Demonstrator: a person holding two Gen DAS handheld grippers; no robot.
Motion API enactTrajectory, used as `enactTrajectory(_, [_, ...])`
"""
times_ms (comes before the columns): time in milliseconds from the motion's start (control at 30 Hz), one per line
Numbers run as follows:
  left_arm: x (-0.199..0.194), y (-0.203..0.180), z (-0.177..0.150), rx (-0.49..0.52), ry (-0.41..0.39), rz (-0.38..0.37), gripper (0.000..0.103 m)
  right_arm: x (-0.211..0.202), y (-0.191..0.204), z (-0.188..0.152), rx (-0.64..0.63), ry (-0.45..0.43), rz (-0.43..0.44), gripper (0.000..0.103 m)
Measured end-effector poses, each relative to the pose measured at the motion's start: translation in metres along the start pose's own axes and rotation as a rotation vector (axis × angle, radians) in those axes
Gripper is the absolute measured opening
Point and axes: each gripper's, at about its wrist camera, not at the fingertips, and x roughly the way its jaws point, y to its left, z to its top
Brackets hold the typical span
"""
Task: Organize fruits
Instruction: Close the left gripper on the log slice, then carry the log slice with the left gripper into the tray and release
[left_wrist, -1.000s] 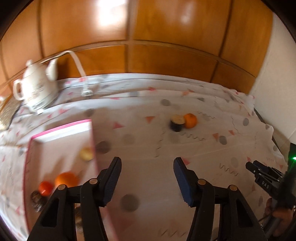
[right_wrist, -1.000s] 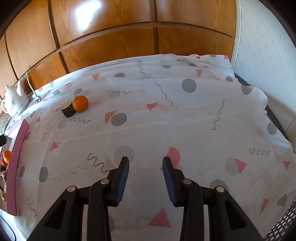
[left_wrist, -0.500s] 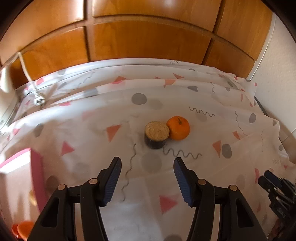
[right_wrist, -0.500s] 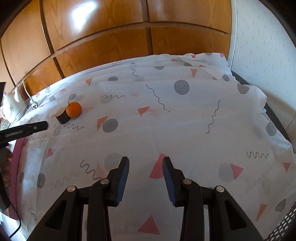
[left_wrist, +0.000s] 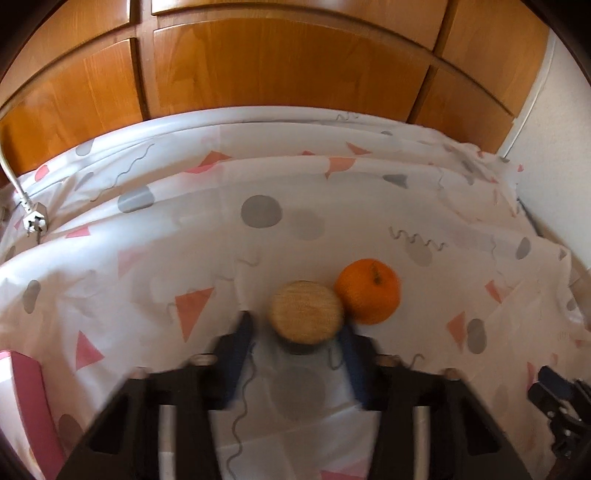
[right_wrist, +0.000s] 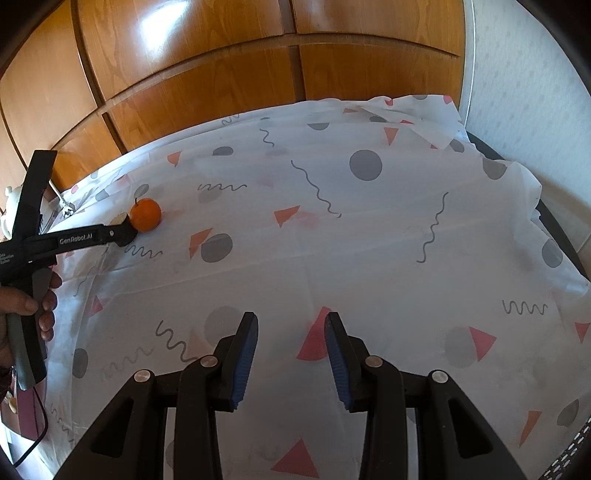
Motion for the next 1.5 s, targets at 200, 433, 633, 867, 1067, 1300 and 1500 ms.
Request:
enactTrajectory(200, [-0.017, 0.005, -0.019, -0.056, 0.002, 0.021, 0.036, 0.003, -0.004, -0.002, 0.012, 0.009, -0.02, 0.038])
enactTrajectory(433, [-0.046, 0.021, -0.044, -0.179, -0.005, 0.034, 0.036, 0.005, -0.001, -0.004, 0.004, 0.012, -0.041, 0.038])
enactTrajectory(633, [-0.087, 0.032, -0.066, -0.23, -0.056, 0.082, 0.036, 0.006, 0.001, -0.01, -0.004, 0.018, -0.065, 0.038])
enactTrajectory(867, [-0.151, 0.057, -0.098, -0.322, -0.158, 0.133, 0.036, 0.002, 0.002, -0.014, 0.012, 0.008, -0.082, 0.038])
enactTrajectory(1067, [-0.195, 0.104, -0.139, -0.446, -0.2, 0.223, 0.036, -0.001, 0.006, -0.018, 0.005, 0.0, -0.079, 0.038])
enactTrajectory(1300, [-0.23, 0.15, -0.191, -0.574, -0.225, 0.317, 0.036, -0.005, 0.013, -0.025, -0.009, -0.003, -0.078, 0.038])
enactTrajectory(1500, [-0.239, 0.169, -0.23, -0.627, -0.212, 0.357, 0.036, -0.008, 0.02, -0.028, -0.024, -0.005, -0.086, 0.038])
